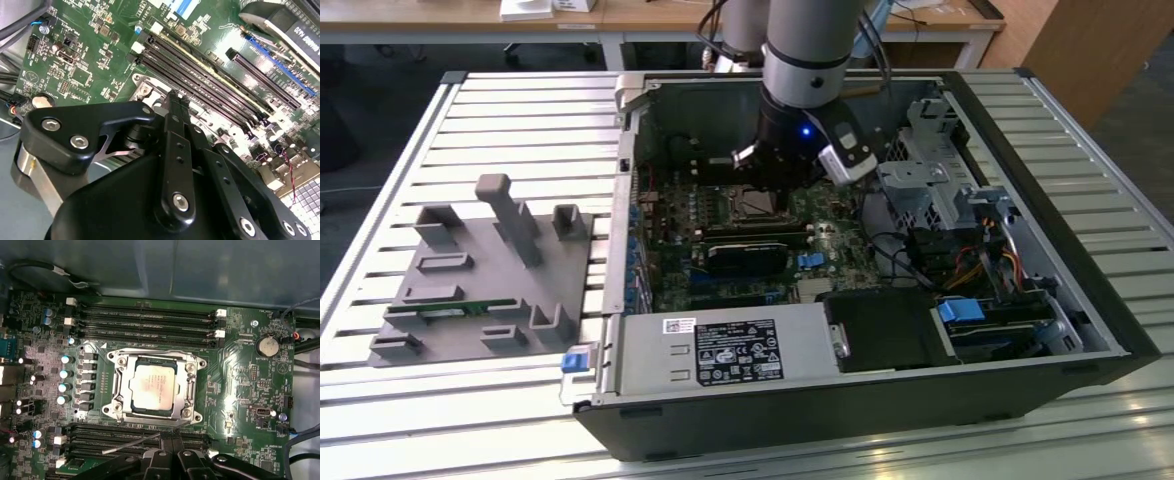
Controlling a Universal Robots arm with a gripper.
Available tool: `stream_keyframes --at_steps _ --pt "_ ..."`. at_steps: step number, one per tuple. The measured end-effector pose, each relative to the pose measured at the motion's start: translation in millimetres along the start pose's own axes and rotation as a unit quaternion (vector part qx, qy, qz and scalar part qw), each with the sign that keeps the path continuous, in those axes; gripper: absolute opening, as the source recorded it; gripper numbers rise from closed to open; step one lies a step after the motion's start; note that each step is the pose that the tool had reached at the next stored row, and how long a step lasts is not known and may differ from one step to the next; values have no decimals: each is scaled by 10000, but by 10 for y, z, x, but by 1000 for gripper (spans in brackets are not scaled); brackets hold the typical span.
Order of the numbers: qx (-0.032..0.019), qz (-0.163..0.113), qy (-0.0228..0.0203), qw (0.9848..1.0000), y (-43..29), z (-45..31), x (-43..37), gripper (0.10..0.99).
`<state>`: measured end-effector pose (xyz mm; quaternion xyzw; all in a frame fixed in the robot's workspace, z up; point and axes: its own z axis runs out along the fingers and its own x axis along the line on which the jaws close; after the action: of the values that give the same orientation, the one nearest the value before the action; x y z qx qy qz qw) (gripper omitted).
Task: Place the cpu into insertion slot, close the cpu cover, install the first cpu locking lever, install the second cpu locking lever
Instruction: 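Install the second cpu locking lever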
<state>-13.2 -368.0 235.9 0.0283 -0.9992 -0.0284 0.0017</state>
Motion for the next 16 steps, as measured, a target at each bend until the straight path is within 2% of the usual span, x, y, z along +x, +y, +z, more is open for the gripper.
stream_keyframes --at_steps 13,16 --pt "0 0 0 10000 -72 -4 4 106" --pt "-36 0 -2 10000 -70 3 49 106"
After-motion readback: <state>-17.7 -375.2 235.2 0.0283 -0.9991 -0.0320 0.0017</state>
